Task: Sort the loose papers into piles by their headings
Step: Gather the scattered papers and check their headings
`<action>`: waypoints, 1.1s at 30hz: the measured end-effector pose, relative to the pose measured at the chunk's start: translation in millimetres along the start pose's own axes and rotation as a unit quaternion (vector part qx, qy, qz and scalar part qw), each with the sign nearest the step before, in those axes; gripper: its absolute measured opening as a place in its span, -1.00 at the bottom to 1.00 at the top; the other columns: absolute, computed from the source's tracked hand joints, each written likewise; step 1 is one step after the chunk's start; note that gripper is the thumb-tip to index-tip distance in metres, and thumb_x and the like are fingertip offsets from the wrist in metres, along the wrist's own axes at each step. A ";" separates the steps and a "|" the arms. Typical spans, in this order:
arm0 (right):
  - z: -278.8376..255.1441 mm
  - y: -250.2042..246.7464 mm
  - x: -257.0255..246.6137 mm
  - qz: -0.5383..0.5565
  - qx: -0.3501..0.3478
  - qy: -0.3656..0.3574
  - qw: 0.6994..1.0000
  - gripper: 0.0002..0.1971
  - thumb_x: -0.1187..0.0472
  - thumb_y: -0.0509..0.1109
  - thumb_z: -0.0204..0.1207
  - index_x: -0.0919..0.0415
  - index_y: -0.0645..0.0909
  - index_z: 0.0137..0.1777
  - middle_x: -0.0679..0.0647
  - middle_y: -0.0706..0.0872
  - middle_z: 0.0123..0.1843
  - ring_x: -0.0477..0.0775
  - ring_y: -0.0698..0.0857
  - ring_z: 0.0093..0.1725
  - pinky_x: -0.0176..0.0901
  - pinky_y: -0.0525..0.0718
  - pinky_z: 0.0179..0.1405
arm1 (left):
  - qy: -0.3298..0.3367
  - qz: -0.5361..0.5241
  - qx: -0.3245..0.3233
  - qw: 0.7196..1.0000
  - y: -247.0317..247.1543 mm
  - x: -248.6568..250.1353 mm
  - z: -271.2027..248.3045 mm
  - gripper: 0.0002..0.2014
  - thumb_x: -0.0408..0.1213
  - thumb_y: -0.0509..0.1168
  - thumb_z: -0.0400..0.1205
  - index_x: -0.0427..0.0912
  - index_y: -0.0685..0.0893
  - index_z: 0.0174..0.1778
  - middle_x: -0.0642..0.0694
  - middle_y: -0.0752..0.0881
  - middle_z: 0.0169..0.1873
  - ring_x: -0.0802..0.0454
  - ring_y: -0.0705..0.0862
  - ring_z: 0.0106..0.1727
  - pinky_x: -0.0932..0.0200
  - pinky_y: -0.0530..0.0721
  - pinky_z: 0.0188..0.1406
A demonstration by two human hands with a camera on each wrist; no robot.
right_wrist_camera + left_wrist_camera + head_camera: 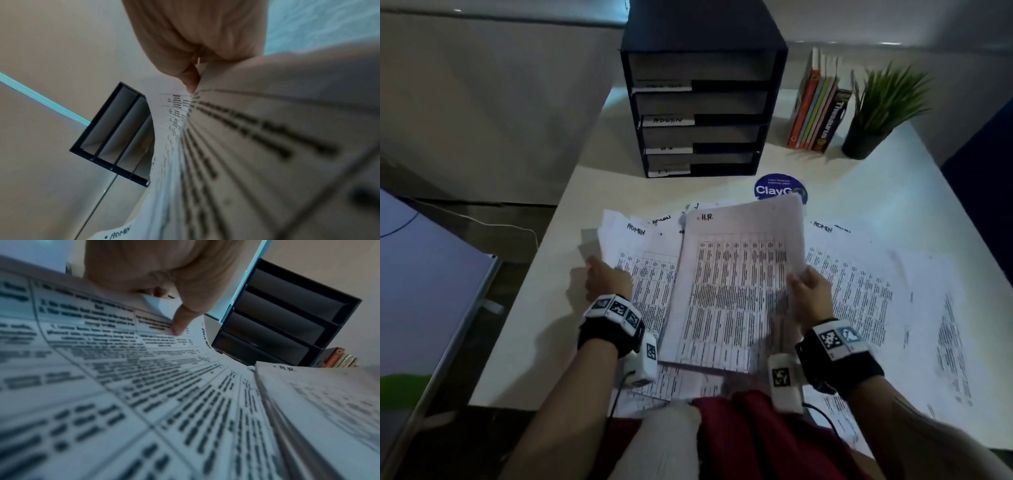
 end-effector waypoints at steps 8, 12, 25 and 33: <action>-2.7 14.4 21.7 -0.017 -0.011 0.078 0.997 -0.87 0.43 0.23 0.51 0.32 0.51 -0.25 0.19 0.52 -0.40 0.10 0.51 -0.36 -0.01 0.57 -0.33 | 0.038 0.084 0.031 0.995 -7.8 -7.7 -13.6 -0.43 -0.28 0.41 0.52 -0.24 0.30 0.39 -0.32 0.20 0.42 -0.34 0.26 0.39 -0.20 0.37 0.33; -0.4 8.8 24.9 0.025 -0.023 0.131 0.991 -0.89 0.42 0.20 0.56 0.27 0.53 -0.10 0.15 0.53 -0.35 0.11 0.52 -0.36 -0.05 0.57 -0.33 | 0.046 0.098 -0.018 0.994 -8.9 0.7 -6.4 -0.49 -0.26 0.34 0.59 -0.29 0.36 0.42 -0.35 0.44 0.34 -0.35 0.45 0.35 -0.21 0.51 0.23; -13.3 41.2 6.7 0.023 -0.132 0.157 0.979 -0.80 0.45 0.15 0.57 0.27 0.56 0.05 0.16 0.57 -0.34 0.07 0.52 -0.35 -0.12 0.52 -0.35 | 0.082 -0.036 -0.107 0.990 -4.9 27.4 -24.8 -0.64 -0.23 0.12 0.71 -0.42 0.50 0.31 -0.40 0.61 0.24 -0.27 0.59 0.27 0.01 0.53 0.20; -8.0 72.8 -1.5 -0.073 -0.211 0.106 0.969 -0.77 0.41 0.19 0.58 0.40 0.54 0.19 0.24 0.64 -0.12 0.16 0.63 -0.20 0.05 0.69 -0.14 | -0.013 -0.090 -0.328 0.940 15.8 15.3 -26.7 -0.18 0.18 0.29 0.49 -0.27 0.25 0.54 -0.29 0.33 0.52 -0.29 0.34 0.51 -0.10 0.34 0.42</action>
Point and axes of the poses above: each hand's wrist, its own z-axis towards the middle knuckle, its own y-axis out of the palm, x = y × z, the point moved 7 cm from there along z, towards the middle knuckle
